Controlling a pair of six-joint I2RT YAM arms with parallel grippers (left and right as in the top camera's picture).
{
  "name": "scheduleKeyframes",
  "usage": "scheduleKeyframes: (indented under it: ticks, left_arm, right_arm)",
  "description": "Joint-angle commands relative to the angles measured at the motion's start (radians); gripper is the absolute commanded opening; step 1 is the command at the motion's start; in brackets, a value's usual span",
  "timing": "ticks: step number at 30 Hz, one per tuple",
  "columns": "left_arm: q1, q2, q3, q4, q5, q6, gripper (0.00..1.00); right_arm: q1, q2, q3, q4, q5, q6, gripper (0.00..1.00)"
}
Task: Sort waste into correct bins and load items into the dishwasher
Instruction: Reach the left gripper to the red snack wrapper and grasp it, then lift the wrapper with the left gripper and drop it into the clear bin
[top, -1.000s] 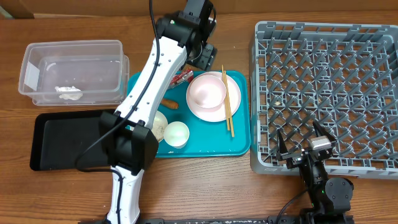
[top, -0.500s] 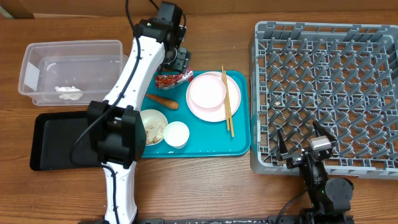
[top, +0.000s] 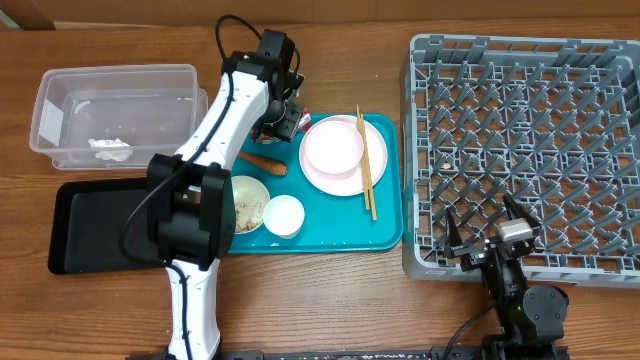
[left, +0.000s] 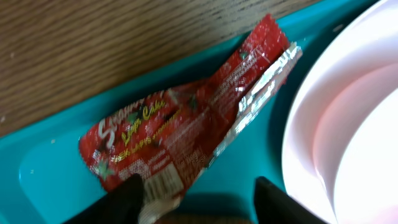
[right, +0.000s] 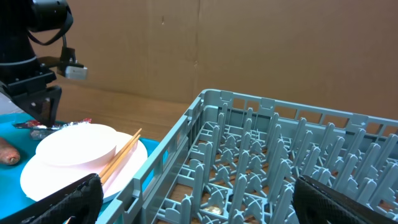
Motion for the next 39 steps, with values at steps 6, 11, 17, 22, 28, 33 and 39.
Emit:
scheduleKeyframes:
  ticks: [6,11,17,22,28,33,39]
  left_arm:
    - [-0.006,0.013,-0.093,0.11,0.038,0.084,0.69]
    - [-0.006,0.013,-0.12,0.168,0.028,0.083,0.56]
    - [-0.007,0.013,-0.12,0.201,0.028,0.082,0.33]
    - [-0.006,0.014,-0.121,0.202,0.032,0.082,0.21]
    - [-0.007,0.014,-0.121,0.219,0.031,0.082,0.26]
    - [-0.007,0.014,-0.121,0.223,0.031,0.082,0.28]
    - [-0.006,0.019,-0.121,0.224,0.005,0.082,0.28]
  right_arm:
    - [-0.003,-0.008,-0.01,0.005,0.006,0.002,1.0]
    - [-0.003,-0.008,-0.01,0.005,0.006,0.002,1.0]
    - [-0.003,-0.008,-0.01,0.005,0.006,0.002,1.0]
    - [-0.003,-0.008,-0.01,0.005,0.006,0.002,1.0]
    - [-0.003,-0.008,-0.01,0.005,0.006,0.002,1.0]
    - [-0.003,-0.008,-0.01,0.005,0.006,0.002,1.0]
    - [-0.003,-0.008,-0.01,0.005,0.006,0.002,1.0]
